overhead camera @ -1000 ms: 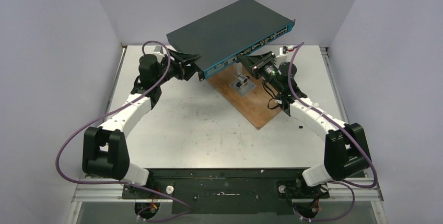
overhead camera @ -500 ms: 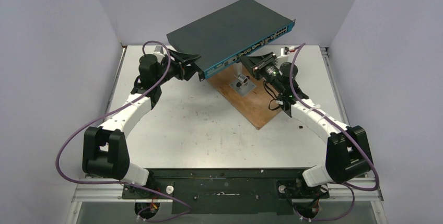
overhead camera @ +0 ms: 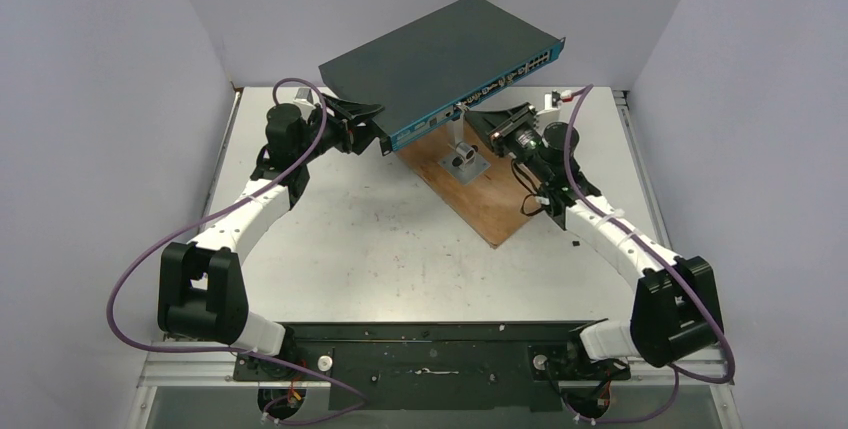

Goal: Pull the plug from the switch port
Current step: Pull the connector from the switch port, then place the connector at the center of the board.

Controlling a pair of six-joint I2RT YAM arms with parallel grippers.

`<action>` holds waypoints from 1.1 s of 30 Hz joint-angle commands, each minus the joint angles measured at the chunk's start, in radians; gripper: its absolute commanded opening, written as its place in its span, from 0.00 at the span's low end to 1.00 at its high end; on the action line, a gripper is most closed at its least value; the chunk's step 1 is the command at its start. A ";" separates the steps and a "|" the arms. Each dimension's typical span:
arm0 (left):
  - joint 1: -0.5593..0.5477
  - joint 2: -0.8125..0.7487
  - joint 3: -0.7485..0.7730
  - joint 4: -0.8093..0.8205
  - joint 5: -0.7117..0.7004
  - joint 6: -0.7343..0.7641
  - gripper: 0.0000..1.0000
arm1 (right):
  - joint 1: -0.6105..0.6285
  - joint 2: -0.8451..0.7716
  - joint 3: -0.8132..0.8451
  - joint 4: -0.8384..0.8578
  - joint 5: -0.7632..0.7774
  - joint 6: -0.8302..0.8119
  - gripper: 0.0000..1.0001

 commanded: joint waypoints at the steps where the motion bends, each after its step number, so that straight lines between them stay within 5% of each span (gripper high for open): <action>1: -0.032 0.041 0.053 0.073 -0.058 0.010 0.00 | -0.017 -0.094 -0.018 -0.003 -0.011 -0.054 0.05; 15: -0.035 0.050 0.059 0.077 -0.055 0.010 0.00 | -0.017 -0.289 -0.027 -0.296 -0.031 -0.249 0.05; 22: -0.035 0.049 0.060 0.073 -0.055 0.012 0.00 | -0.018 -0.264 -0.055 -0.413 -0.060 -0.315 0.05; 33: -0.035 0.044 0.057 0.067 -0.056 0.014 0.00 | 0.019 -0.103 -0.165 -0.342 -0.193 -0.298 0.05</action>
